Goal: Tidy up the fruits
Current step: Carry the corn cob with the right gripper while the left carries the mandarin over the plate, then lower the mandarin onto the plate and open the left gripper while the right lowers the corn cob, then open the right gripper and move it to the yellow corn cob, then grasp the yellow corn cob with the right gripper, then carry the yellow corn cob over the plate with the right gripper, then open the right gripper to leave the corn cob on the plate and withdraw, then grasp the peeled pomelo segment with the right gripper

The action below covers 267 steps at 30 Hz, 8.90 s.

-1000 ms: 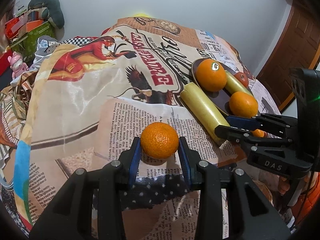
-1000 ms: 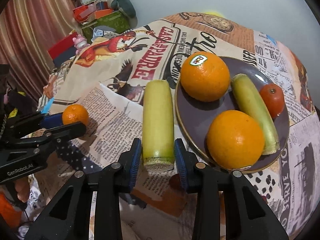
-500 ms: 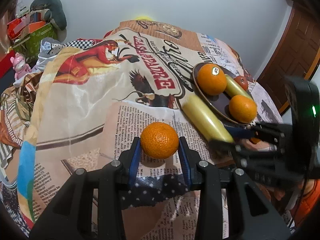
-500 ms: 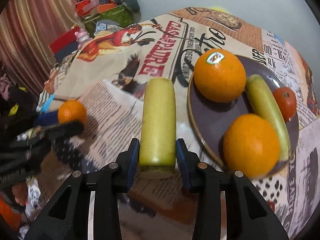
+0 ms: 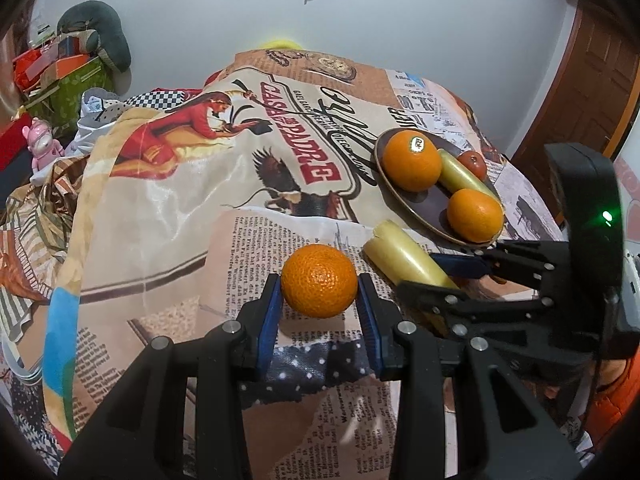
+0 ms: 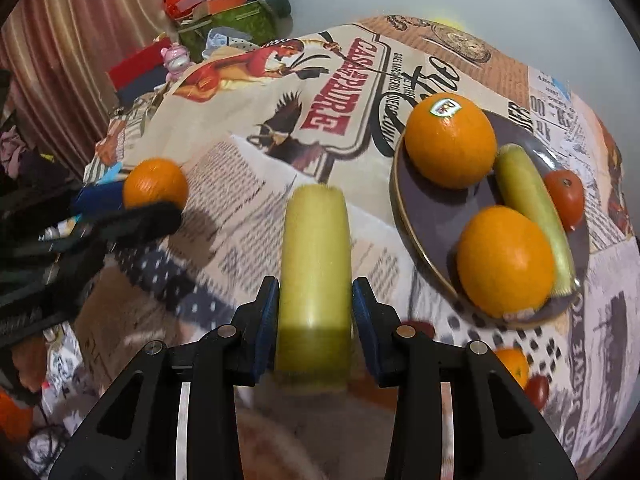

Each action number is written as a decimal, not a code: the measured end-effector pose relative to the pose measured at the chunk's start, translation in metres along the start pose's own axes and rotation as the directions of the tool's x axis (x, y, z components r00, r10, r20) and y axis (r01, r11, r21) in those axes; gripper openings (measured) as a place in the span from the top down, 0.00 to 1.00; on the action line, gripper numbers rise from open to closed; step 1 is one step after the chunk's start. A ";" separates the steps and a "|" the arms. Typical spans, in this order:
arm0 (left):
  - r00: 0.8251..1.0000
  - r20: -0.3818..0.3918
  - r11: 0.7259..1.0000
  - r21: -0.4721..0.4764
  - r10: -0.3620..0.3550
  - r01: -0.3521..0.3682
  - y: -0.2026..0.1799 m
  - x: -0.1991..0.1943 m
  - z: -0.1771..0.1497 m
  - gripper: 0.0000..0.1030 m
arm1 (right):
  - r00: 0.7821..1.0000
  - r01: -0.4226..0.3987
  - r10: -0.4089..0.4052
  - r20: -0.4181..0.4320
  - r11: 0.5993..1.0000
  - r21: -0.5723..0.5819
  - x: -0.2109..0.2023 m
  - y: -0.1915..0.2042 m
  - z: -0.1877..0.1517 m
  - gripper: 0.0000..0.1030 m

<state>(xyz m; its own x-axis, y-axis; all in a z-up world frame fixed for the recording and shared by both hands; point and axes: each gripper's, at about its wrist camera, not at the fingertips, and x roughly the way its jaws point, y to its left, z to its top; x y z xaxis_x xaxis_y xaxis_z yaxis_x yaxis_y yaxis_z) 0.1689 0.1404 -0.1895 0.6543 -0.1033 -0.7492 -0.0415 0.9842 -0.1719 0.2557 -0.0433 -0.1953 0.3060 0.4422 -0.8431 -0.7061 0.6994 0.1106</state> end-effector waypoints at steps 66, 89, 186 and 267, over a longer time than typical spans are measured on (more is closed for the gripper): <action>0.995 0.007 0.982 0.160 -0.102 0.099 -0.142 0.093 0.107 0.64 | 0.933 0.166 -0.222 0.284 0.964 0.210 -0.090 -0.152 0.001 0.66; 0.993 0.044 0.983 0.153 -0.110 0.102 -0.141 0.084 0.110 0.62 | 0.936 0.160 -0.204 0.287 0.973 0.167 -0.069 -0.148 0.014 0.64; 0.995 0.098 0.998 0.055 -0.036 0.030 -0.093 0.015 0.083 0.48 | 0.933 0.100 -0.171 0.315 0.968 0.229 -0.132 -0.146 -0.023 0.66; 0.993 0.120 0.993 0.119 0.001 -0.016 -0.085 -0.094 0.009 0.33 | 0.950 0.101 -0.123 0.286 0.991 0.091 -0.151 -0.019 -0.069 0.44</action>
<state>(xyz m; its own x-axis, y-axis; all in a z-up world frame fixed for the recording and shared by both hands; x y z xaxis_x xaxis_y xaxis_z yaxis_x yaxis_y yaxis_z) 0.1178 0.0676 -0.0986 0.7401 -0.0839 -0.6672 0.0386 0.9959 -0.0823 0.1789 -0.1626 -0.1062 0.5606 0.4949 -0.6639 -0.6104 0.7888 0.0725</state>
